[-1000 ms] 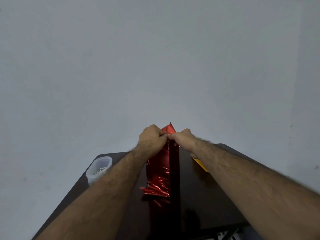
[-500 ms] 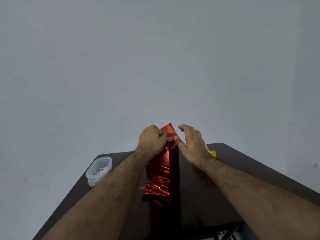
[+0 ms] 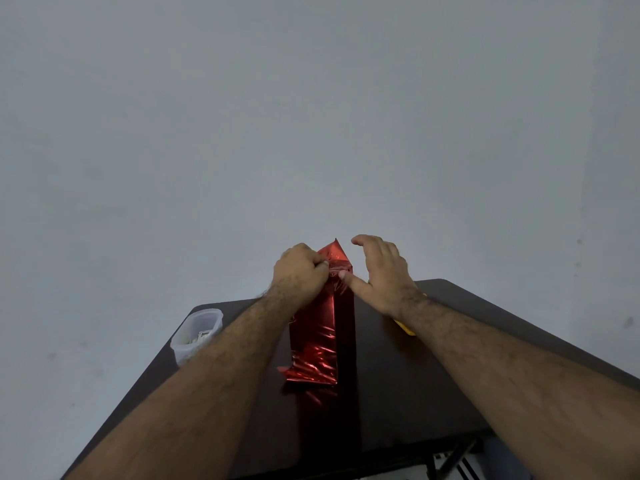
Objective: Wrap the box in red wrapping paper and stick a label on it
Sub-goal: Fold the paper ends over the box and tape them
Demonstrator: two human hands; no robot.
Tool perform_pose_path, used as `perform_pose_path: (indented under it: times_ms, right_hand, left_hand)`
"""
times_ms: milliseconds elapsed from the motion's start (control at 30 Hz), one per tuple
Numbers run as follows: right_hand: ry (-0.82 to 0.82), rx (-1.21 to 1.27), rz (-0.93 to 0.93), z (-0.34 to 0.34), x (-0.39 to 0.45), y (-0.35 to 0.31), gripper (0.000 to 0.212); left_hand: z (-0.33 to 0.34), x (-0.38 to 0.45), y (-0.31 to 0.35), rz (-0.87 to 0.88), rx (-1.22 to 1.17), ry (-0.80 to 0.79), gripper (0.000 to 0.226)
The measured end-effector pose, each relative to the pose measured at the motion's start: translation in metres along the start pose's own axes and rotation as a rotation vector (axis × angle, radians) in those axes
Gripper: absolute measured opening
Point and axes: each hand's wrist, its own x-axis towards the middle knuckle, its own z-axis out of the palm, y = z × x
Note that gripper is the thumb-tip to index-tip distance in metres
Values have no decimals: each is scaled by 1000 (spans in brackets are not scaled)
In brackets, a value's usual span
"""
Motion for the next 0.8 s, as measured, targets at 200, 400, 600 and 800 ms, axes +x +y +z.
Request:
perform_pose_path:
  times_ms: [200, 400, 600, 800]
  right_hand:
    - [15, 144, -177, -5, -5, -7, 63]
    - [-51, 164, -156, 1, 4, -22, 48]
    - [-81, 223, -142, 0, 7, -6, 32]
    - [-68, 99, 78, 5, 18, 1, 33]
  left_hand:
    - [-5, -2, 6, -18, -23, -6, 43]
    - [-18, -7, 1, -138, -391, 36, 30]
    - [-13, -14, -34, -270, -443, -45, 35]
    - [-15, -26, -41, -184, -545, -8, 20]
